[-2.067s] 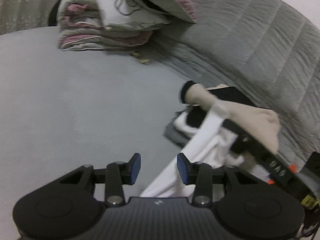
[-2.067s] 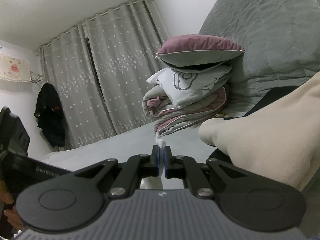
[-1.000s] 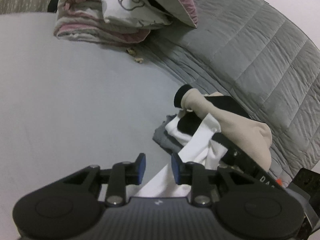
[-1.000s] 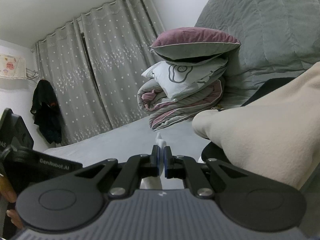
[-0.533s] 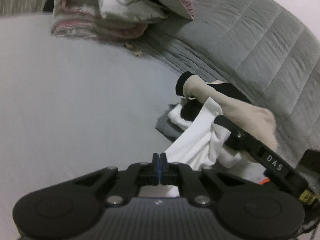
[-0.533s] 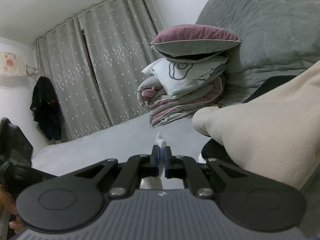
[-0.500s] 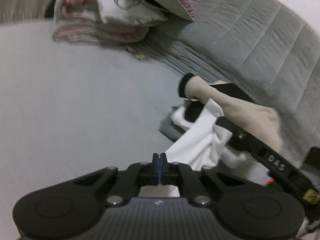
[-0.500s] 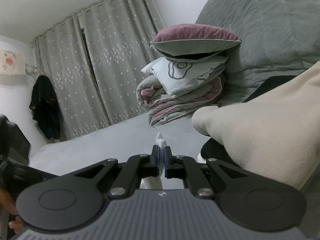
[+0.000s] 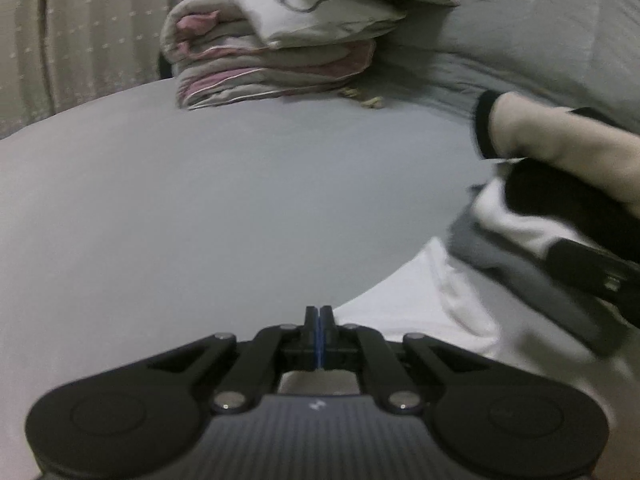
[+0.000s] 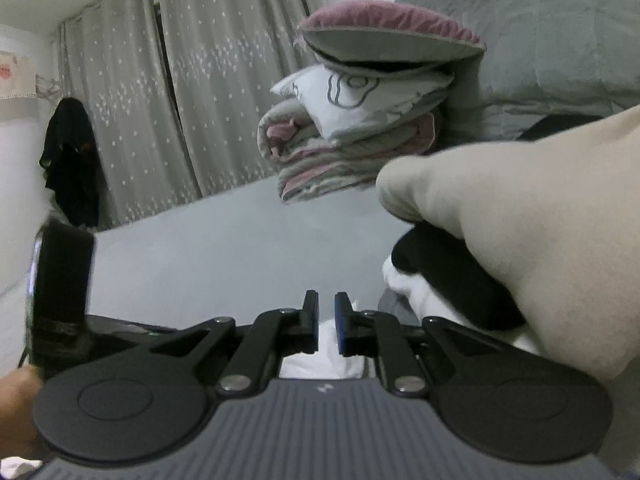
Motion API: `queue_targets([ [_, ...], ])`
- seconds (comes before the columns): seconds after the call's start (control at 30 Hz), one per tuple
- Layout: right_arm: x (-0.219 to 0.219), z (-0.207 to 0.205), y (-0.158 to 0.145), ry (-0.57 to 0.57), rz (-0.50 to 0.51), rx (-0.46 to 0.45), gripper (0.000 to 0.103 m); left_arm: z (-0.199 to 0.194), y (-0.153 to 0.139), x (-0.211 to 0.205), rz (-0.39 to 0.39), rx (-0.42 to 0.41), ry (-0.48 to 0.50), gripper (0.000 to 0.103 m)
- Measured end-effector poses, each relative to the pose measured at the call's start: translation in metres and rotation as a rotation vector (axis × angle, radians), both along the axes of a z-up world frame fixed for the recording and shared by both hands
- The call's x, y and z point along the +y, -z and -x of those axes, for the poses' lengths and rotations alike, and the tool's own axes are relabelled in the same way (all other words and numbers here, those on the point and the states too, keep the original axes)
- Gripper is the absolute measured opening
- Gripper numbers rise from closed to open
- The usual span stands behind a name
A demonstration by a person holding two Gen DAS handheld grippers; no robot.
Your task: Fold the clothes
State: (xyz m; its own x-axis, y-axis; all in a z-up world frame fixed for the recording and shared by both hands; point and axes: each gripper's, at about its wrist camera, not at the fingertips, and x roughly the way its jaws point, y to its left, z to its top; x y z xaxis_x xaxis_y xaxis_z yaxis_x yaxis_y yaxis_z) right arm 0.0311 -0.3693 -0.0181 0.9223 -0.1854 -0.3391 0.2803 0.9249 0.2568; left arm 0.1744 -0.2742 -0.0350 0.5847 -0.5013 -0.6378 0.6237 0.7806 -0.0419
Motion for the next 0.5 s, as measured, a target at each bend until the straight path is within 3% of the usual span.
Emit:
queue_targets([
  [0.1,-0.004,-0.003,0.005,-0.012,-0.037,0.064,0.014,-0.004,-0.003,0.012,0.046,0.027,-0.064,0.003],
  [0.23,-0.009,-0.008,0.013,-0.029,-0.101,0.154,0.014,0.004,-0.010,0.036,0.093,0.052,-0.056,0.015],
  [0.33,-0.008,-0.009,0.018,-0.025,-0.113,0.204,0.014,0.024,-0.014,0.053,0.098,0.022,-0.012,0.024],
  [0.5,-0.009,-0.005,0.024,-0.001,-0.134,0.249,0.015,0.063,-0.016,0.076,0.104,-0.001,0.107,0.031],
])
